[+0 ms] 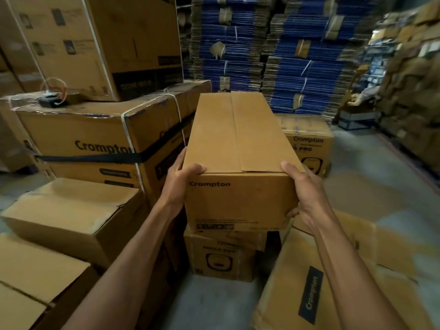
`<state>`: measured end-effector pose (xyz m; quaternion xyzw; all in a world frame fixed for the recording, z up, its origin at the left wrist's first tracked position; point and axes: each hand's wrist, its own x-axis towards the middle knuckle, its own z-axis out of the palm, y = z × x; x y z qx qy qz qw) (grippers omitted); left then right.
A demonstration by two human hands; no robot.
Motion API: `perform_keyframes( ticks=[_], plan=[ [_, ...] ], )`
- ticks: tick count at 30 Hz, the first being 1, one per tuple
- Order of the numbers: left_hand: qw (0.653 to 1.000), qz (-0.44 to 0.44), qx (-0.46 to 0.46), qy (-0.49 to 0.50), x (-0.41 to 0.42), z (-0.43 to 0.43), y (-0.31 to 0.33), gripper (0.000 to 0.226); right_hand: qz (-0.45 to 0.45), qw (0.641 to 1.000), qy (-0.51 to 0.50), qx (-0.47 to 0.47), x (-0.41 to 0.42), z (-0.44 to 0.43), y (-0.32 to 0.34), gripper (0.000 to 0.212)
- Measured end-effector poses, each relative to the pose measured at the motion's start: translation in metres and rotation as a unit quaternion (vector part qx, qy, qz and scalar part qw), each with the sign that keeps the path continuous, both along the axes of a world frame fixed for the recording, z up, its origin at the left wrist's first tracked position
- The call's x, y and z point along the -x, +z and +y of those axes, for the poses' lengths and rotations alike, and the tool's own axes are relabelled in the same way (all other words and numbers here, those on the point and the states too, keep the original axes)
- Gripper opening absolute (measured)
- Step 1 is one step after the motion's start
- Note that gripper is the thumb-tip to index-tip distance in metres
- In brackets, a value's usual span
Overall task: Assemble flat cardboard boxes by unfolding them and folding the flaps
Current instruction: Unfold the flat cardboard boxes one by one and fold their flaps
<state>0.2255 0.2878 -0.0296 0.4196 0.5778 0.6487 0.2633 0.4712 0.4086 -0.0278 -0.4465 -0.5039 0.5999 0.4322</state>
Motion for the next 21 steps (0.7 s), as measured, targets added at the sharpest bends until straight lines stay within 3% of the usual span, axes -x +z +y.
perform_keyframes(
  ticks=[3, 9, 12, 17, 21],
  plan=[
    [1.000, -0.008, 0.020, -0.015, 0.020, 0.025, -0.005, 0.083, 0.004, 1.000, -0.018, 0.018, 0.017, 0.016, -0.006, 0.047],
    [0.998, -0.020, 0.036, -0.051, 0.078, 0.070, -0.006, 0.050, -0.024, 0.998, -0.051, 0.028, 0.072, 0.046, -0.016, 0.063],
    [0.997, -0.017, 0.042, -0.067, 0.113, 0.095, -0.011, 0.054, -0.034, 0.997, -0.067, 0.036, 0.101, 0.061, -0.020, 0.066],
    [0.993, 0.000, 0.080, -0.092, 0.163, 0.142, -0.017, 0.082, -0.033, 0.994, -0.098, 0.040, 0.145, 0.087, -0.031, 0.098],
    [0.985, 0.008, 0.110, -0.132, 0.186, 0.179, -0.022, 0.078, -0.037, 0.990, -0.135, 0.022, 0.166, 0.124, -0.048, 0.093]
  ],
)
